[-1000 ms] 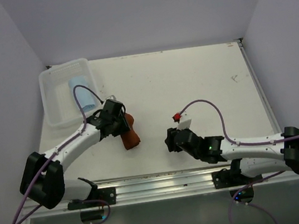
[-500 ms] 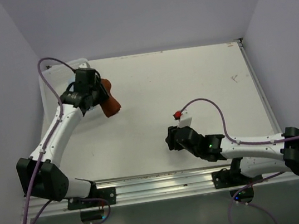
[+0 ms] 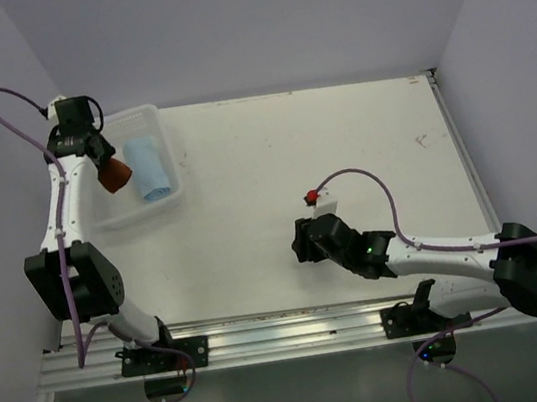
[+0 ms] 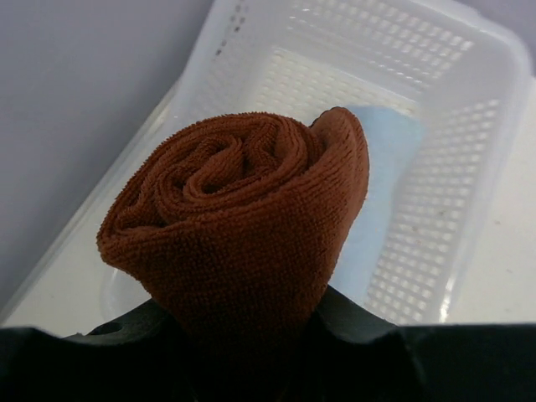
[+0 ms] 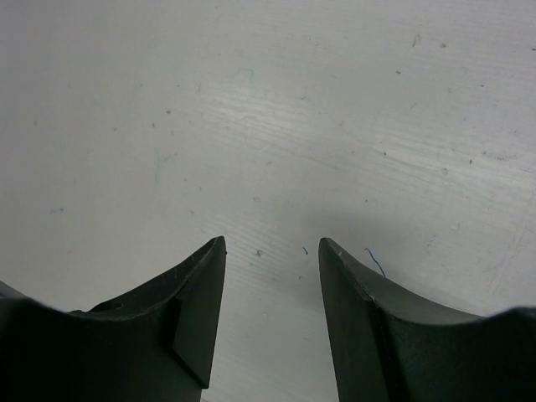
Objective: Roll the towels
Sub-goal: Place the rolled towel into the container
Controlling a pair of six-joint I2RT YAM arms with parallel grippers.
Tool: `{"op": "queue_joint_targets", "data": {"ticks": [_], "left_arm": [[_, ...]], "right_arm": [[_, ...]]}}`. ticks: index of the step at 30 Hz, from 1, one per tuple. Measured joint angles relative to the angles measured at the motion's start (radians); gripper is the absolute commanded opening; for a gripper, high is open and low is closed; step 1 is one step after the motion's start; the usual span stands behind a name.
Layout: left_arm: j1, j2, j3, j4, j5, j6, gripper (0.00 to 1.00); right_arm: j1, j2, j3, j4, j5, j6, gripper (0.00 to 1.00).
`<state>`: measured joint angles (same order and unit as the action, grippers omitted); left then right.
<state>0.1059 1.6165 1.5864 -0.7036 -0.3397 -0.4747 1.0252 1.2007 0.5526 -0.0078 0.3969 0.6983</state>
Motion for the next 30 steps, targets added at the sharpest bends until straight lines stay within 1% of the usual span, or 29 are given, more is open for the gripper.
{"op": "queue_joint_targets", "data": {"ticks": [3, 5, 9, 12, 16, 25, 29, 30], "left_arm": [[0.049, 0.073, 0.006, -0.001, -0.041, 0.061, 0.41], [0.063, 0.121, 0.014, -0.002, -0.057, 0.097, 0.4], [0.071, 0.233, 0.058, -0.002, -0.077, 0.155, 0.39], [0.076, 0.302, 0.092, -0.003, -0.077, 0.18, 0.37], [0.087, 0.389, 0.135, -0.011, -0.085, 0.204, 0.36], [0.093, 0.503, 0.164, -0.009, -0.069, 0.229, 0.36], [0.093, 0.524, 0.172, -0.002, -0.045, 0.237, 0.4], [0.093, 0.53, 0.177, 0.002, -0.041, 0.241, 0.42]], "right_arm": [[-0.022, 0.02, 0.002, 0.002, -0.026, -0.003, 0.52], [-0.043, 0.041, 0.003, 0.008, -0.049, -0.003, 0.52], [-0.087, 0.085, 0.003, 0.026, -0.093, -0.003, 0.52], [-0.12, 0.113, 0.004, 0.031, -0.128, -0.007, 0.52], [-0.159, 0.137, 0.009, 0.034, -0.162, -0.023, 0.53], [-0.264, 0.216, 0.014, 0.085, -0.243, -0.038, 0.53], [-0.281, 0.254, 0.031, 0.108, -0.275, -0.042, 0.53], [-0.285, 0.264, 0.038, 0.112, -0.285, -0.043, 0.53]]}}
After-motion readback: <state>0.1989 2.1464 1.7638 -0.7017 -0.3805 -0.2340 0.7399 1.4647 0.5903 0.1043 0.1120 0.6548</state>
